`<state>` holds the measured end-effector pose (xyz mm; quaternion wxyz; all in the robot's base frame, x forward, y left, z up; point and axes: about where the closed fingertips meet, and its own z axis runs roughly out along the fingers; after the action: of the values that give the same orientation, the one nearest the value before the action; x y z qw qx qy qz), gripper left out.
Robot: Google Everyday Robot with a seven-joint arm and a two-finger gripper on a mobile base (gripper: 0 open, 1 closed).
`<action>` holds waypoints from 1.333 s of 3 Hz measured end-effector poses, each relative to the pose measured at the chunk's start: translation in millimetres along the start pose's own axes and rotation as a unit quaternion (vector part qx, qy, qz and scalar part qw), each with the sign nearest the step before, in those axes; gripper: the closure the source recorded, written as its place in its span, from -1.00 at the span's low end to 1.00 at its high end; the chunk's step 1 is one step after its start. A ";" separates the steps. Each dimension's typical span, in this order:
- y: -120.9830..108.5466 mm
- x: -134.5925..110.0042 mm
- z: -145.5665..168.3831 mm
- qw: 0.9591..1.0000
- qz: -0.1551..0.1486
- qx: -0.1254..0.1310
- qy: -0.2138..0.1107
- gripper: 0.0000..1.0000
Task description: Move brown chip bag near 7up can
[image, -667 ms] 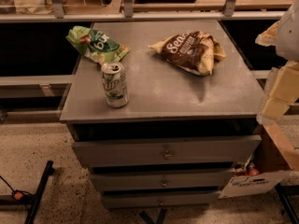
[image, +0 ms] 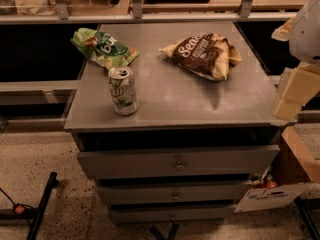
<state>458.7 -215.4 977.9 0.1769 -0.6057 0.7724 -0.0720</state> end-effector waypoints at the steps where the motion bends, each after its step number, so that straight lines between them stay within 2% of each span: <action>1: -49.8 -10.3 16.0 0.997 -0.023 0.067 -0.017 -1.00; 2: -99.8 -35.8 38.9 0.991 -0.048 0.113 -0.049 -1.00; 3: -139.0 -61.5 72.8 0.988 -0.060 0.117 -0.078 -1.00; 4: -169.6 -66.9 108.6 0.987 -0.043 0.100 -0.123 -1.00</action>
Offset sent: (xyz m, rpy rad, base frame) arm 0.1923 0.0328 0.0000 0.0437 -0.3868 0.1488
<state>665.8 -183.3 944.8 0.3265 -0.6217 0.7073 -0.0814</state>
